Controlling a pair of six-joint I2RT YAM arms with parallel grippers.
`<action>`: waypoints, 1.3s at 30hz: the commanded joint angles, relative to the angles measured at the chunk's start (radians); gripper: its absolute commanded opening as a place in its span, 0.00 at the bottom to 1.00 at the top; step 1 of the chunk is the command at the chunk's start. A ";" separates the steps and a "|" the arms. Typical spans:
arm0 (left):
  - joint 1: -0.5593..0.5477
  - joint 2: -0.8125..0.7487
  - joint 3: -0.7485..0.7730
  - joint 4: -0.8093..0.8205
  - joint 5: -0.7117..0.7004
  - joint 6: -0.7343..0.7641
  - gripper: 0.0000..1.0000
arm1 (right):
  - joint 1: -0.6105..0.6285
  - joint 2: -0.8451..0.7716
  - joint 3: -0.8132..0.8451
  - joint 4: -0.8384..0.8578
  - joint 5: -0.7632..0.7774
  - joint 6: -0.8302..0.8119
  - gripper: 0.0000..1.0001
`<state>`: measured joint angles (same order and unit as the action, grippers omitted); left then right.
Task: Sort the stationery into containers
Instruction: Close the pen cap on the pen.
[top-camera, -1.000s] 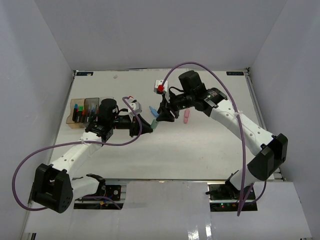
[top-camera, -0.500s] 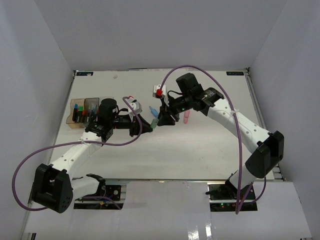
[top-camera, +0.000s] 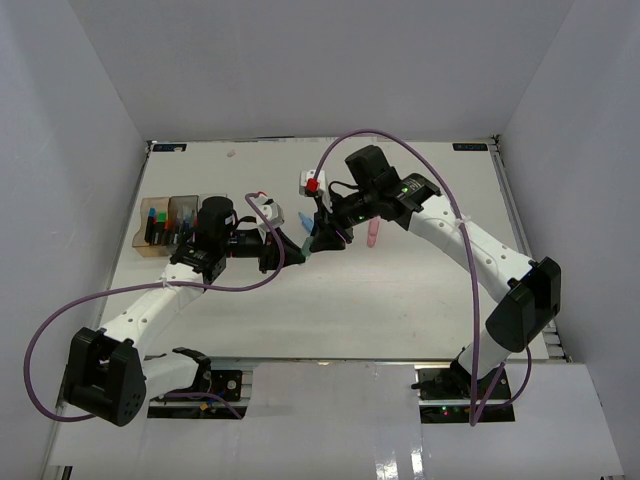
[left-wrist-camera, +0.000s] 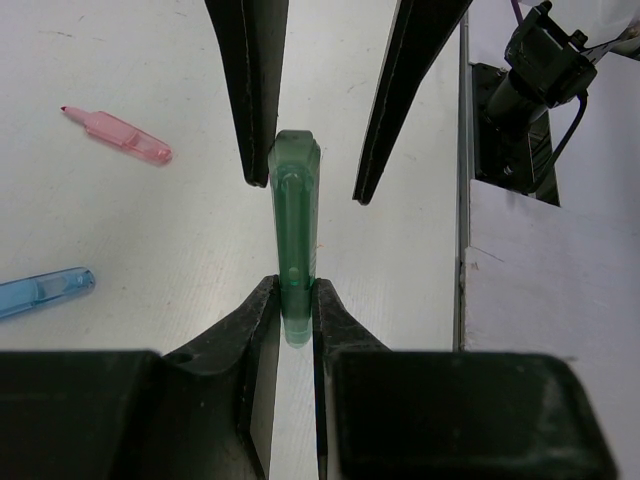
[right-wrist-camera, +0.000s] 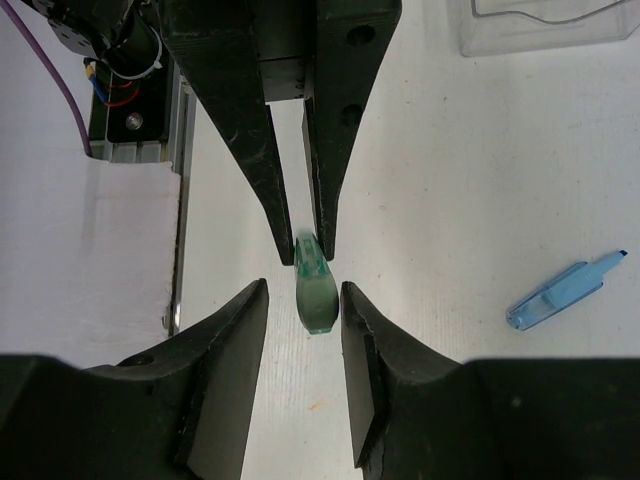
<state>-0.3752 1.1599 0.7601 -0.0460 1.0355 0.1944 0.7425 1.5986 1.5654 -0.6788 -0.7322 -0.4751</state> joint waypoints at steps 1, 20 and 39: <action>-0.004 -0.022 0.034 0.000 0.020 0.017 0.00 | 0.009 0.004 0.044 0.012 -0.018 0.004 0.41; -0.004 -0.025 0.035 0.000 0.031 0.017 0.00 | 0.012 0.004 0.032 0.019 -0.016 0.015 0.34; -0.004 -0.075 0.041 0.028 0.020 -0.007 0.00 | 0.066 0.049 -0.045 -0.030 0.051 0.023 0.15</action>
<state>-0.3756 1.1542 0.7609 -0.1085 1.0416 0.2008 0.7765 1.6135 1.5547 -0.6624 -0.7006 -0.4568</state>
